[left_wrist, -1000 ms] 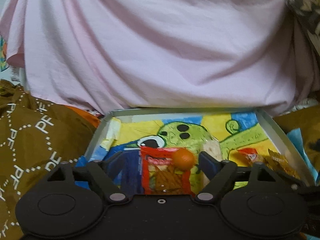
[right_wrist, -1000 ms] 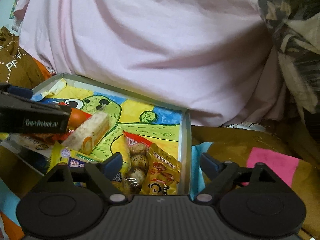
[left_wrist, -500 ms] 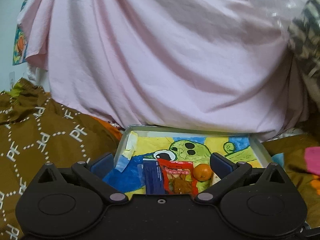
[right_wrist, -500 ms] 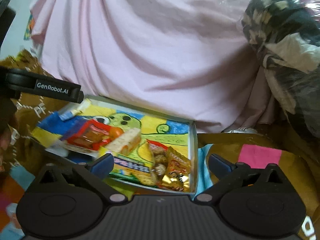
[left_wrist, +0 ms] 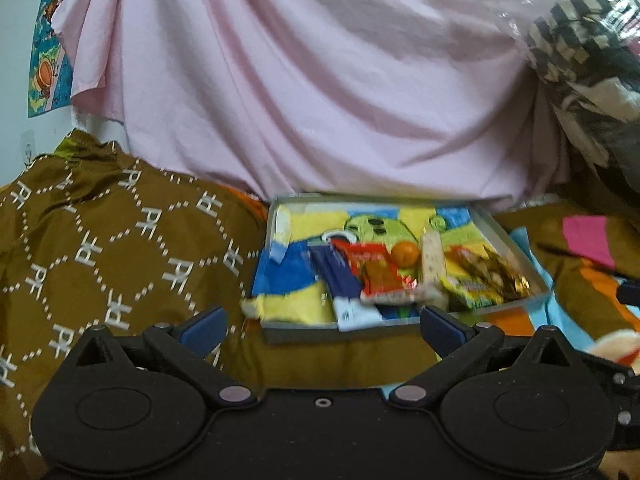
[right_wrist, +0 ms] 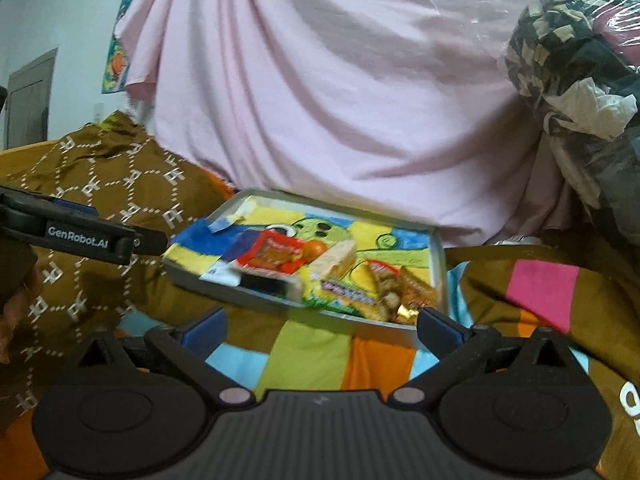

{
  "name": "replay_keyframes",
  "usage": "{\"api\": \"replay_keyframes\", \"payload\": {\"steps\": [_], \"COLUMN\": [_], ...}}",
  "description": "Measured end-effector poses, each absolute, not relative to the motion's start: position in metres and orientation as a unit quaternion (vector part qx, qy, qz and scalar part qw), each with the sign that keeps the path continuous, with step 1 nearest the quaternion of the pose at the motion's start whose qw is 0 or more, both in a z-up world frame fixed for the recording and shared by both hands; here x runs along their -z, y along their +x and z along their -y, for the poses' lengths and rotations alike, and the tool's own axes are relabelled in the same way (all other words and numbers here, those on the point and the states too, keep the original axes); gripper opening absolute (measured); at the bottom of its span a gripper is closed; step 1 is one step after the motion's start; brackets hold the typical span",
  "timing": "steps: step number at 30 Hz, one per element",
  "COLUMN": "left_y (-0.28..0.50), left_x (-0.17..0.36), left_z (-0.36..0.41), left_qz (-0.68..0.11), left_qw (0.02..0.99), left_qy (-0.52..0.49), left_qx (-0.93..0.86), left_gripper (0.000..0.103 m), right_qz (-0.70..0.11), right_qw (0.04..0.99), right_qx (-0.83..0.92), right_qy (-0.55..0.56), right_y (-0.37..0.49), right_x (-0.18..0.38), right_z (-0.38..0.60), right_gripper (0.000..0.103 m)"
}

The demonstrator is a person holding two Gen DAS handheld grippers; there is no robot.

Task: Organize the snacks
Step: 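Move both tools back toward the sausage pack and biscuit packet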

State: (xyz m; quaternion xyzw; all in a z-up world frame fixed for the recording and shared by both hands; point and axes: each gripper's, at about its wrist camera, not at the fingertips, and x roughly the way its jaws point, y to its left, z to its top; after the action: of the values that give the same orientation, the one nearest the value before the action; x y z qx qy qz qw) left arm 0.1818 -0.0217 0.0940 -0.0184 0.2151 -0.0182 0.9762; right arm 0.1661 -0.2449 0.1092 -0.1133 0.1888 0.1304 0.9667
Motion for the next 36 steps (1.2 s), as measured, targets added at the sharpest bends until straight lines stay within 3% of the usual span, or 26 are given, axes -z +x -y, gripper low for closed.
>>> {"api": "replay_keyframes", "payload": {"steps": [27, 36], "left_y": [0.114, 0.112], "left_x": [-0.007, 0.002], "left_z": [0.02, 0.02], "left_qz": [-0.375, -0.388], "left_qw": [0.914, 0.907], "left_qy": [0.099, 0.105], "left_qx": [0.115, 0.125], "left_gripper": [0.102, 0.102], "right_qz": [-0.352, -0.382], "right_qw": [0.906, 0.896], "right_qx": [-0.187, -0.188], "right_qy": [-0.144, -0.127], "right_y": [0.117, 0.117], "right_x": [-0.04, -0.031], "right_z": [0.234, 0.229], "right_gripper": [0.103, 0.103]}}
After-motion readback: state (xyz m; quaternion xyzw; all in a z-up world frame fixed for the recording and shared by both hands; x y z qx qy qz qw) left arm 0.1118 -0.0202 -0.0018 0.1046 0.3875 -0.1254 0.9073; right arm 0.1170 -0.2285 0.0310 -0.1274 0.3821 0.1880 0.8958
